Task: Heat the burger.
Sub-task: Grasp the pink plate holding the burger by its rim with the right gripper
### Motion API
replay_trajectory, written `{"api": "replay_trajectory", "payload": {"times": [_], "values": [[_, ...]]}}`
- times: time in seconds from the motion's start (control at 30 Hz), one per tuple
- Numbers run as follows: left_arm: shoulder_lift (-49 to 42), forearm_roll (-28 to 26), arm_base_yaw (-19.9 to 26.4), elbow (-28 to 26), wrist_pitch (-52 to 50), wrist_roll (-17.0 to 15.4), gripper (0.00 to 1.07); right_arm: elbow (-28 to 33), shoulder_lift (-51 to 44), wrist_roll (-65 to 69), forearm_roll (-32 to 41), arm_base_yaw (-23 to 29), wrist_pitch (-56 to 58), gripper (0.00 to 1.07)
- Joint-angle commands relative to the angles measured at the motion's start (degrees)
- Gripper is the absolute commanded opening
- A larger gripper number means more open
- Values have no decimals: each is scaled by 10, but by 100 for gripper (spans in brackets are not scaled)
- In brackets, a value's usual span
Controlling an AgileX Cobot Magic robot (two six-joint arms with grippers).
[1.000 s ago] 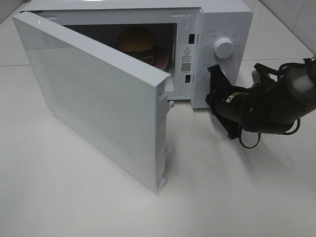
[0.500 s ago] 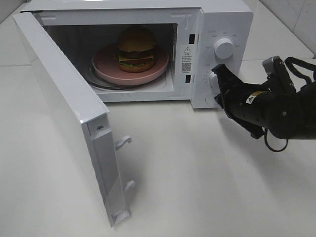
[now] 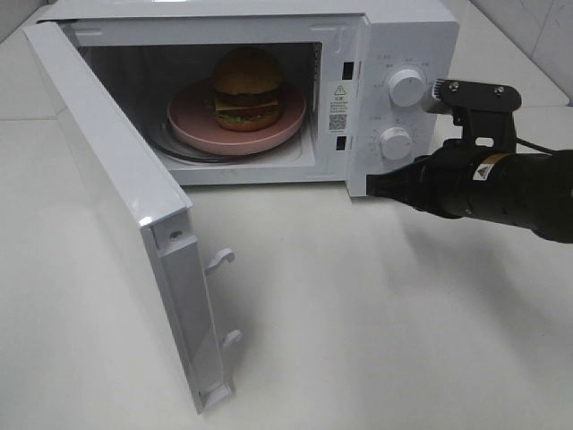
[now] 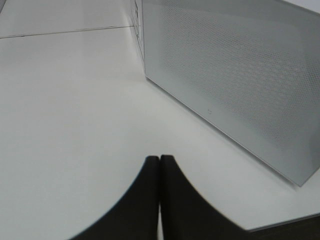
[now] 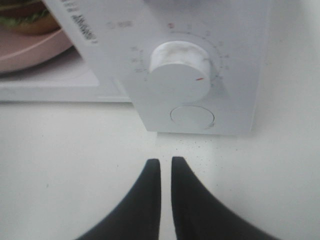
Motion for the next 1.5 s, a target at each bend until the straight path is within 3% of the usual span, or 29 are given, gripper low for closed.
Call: {"api": "replay_trajectory", "payload": {"times": [0.03, 0.1, 0.43, 0.7, 1.27, 1.37, 1.43, 1.5], "values": [[-3, -1, -1, 1, -7, 1, 0, -2, -25, -96, -19, -1, 75, 9], [-3, -1, -1, 1, -7, 1, 0, -6, -28, -96, -18, -1, 95, 9], [-3, -1, -1, 1, -7, 1, 0, -96, -40, -79, -14, -1, 440, 10], [-3, -1, -1, 1, -7, 1, 0, -145, -40, -79, -14, -1, 614, 12], [-3, -1, -1, 1, -7, 1, 0, -151, -40, -83, -14, 0, 643, 17], [-3, -1, -1, 1, -7, 1, 0, -151, -40, -109, -10, 2, 638, 20], [-3, -1, -1, 1, -7, 1, 0, -151, -40, -166, 46, 2, 637, 33], [-3, -1, -1, 1, -7, 1, 0, -153, -40, -186, 57, 2, 637, 37]]}}
